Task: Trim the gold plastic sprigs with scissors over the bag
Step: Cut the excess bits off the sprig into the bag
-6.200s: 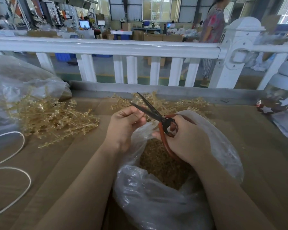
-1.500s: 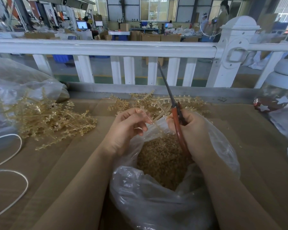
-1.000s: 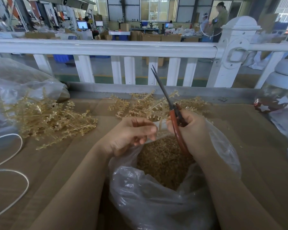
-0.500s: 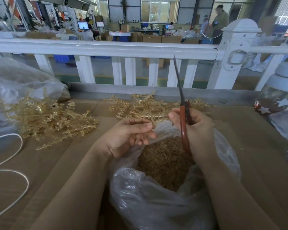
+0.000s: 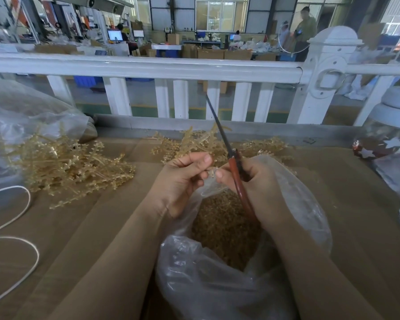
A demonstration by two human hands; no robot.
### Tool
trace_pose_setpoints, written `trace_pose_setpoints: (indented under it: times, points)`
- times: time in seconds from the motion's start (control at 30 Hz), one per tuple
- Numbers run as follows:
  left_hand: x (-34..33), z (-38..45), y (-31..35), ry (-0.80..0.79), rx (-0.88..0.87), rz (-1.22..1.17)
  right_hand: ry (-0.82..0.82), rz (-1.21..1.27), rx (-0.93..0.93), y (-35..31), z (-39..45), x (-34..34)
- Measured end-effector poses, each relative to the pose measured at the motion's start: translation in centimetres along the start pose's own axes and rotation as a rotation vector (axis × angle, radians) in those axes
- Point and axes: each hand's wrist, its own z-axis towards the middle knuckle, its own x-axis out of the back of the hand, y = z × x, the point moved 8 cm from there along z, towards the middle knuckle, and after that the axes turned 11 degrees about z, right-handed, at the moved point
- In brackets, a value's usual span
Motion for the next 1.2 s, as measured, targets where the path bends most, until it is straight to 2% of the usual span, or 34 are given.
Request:
trace_pose_setpoints:
  times: [0.2, 0.33, 0.6, 0.83, 1.03, 1.2]
  points:
    - [-0.4, 0.0, -0.3, -0.016, -0.025, 0.038, -0.011, 0.02, -0.015, 0.3, 0.1, -0.1]
    - [-0.6, -0.1, -0.1, -0.083, -0.024, 0.097, -0.008, 0.026, -0.025, 0.4, 0.1, 0.0]
    - [-0.6, -0.3, 0.2, -0.097, -0.02, 0.056, 0.007, 0.029, -0.026, 0.5, 0.2, 0.3]
    - [0.5, -0.4, 1.7, 0.072, -0.152, -0.003, 0.156, -0.243, 0.043, 0.0, 0.0, 1.6]
    - [1.8, -0.4, 2.3, 0.157, -0.184, -0.119, 0.112, -0.532, 0.115, -0.2, -0.1, 1.0]
    - [2.0, -0.5, 2.3, 0.162, -0.211, -0.102, 0.064, -0.701, 0.186, -0.1, -0.1, 0.2]
